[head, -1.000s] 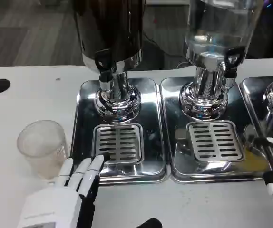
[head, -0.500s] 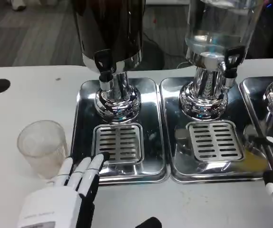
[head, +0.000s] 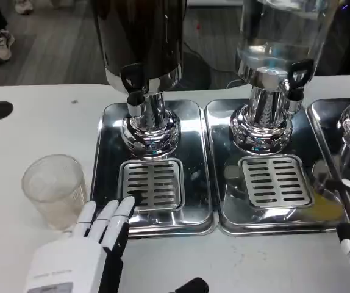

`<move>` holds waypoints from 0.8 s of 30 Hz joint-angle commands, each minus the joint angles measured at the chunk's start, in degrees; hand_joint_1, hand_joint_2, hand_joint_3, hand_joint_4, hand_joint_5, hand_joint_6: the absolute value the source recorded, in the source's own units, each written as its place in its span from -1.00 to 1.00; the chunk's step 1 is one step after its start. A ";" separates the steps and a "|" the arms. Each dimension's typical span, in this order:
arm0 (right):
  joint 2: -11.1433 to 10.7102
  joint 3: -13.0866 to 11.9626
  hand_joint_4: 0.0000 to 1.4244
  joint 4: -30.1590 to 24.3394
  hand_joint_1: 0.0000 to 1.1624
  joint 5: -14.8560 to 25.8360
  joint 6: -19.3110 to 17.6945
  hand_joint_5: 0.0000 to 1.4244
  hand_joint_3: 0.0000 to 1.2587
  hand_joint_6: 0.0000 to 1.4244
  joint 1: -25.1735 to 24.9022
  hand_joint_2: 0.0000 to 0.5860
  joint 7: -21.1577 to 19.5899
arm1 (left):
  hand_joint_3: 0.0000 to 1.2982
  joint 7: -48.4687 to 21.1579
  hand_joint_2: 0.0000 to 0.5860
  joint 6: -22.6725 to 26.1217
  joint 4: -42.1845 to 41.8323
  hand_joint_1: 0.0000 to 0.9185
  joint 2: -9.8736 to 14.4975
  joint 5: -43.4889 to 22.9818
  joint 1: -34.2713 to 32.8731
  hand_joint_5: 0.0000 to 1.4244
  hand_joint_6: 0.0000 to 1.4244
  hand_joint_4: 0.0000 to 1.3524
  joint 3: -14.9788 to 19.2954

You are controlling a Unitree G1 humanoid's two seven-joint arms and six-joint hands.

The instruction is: Grasp the cup under the faucet to collect the drink, then remove the cup.

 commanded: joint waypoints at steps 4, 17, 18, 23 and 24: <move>0.63 -1.00 -0.97 0.05 -0.41 0.70 -1.48 -1.00 -0.67 -1.00 0.90 0.52 -0.45 | -0.80 0.50 -0.75 0.20 0.71 -1.00 -0.27 0.04 -0.08 -0.93 -0.70 -1.00 -0.87; 1.61 -1.05 -0.97 -0.25 -0.40 0.41 -2.01 -1.00 -0.66 -1.00 1.83 0.51 -0.26 | -0.80 -0.20 -0.74 1.63 1.60 -1.00 -0.41 -3.86 -2.85 -0.86 -0.58 -1.00 2.75; 1.58 -1.18 -0.97 -0.15 -0.40 0.54 -2.14 -1.00 -0.66 -1.00 1.87 0.51 -0.29 | -0.80 -0.53 -0.74 1.95 1.60 -1.00 -0.43 -4.30 -3.36 -0.86 -0.58 -1.00 3.32; 1.48 -1.80 -0.97 -0.05 -0.39 1.48 -2.58 -1.00 -0.66 -1.00 2.01 0.52 -0.20 | -0.78 -4.00 -0.73 4.68 0.57 -1.00 0.07 -6.90 -7.15 -0.83 -0.55 -0.98 8.08; 1.49 -1.85 -0.97 0.03 -0.39 1.56 -2.59 -1.00 -0.66 -1.00 2.00 0.52 -0.16 | -0.77 -4.58 -0.73 4.97 0.32 -1.00 0.13 -7.08 -7.57 -0.82 -0.55 -0.97 8.68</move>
